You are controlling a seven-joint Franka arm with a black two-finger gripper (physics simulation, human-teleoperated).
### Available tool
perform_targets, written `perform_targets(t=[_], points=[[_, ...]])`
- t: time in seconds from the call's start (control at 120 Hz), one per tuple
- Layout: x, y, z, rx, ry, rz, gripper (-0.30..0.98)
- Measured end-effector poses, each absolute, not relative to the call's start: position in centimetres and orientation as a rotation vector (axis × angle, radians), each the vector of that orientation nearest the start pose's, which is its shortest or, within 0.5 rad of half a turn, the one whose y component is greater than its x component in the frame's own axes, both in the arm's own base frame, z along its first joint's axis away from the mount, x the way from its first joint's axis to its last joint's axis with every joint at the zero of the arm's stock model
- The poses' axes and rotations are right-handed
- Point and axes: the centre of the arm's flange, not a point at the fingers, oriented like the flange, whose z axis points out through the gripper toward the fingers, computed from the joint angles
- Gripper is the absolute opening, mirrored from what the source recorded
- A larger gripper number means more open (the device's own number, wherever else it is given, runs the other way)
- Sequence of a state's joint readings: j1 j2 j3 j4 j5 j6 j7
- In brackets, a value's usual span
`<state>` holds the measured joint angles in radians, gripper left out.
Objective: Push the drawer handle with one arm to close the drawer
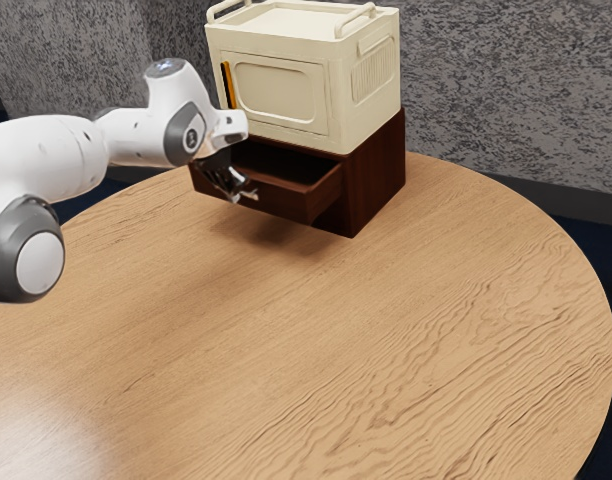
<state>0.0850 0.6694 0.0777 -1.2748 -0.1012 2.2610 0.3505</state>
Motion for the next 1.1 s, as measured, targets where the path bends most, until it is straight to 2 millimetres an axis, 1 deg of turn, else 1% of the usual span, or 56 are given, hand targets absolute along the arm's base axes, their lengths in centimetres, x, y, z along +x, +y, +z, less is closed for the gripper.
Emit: perform_targets(t=[0.208, 0.333, 0.483, 0.675, 0.867, 0.917, 1.1], points=[[77.1, 10.3, 39.1, -3.049, 0.255, -0.53, -0.1], [77.5, 11.1, 39.2, -3.056, 0.242, -0.555, -0.1], [78.1, 10.5, 39.5, -3.054, 0.254, -0.588, -0.1], [79.2, 9.9, 38.1, -3.054, 0.267, -0.605, -0.1], [79.9, 10.2, 38.0, -3.041, 0.262, -0.637, -0.1], [80.0, 10.3, 37.7, -3.04, 0.26, -0.638, -0.1], [80.4, 10.1, 37.7, -3.032, 0.264, -0.673, -0.09]])
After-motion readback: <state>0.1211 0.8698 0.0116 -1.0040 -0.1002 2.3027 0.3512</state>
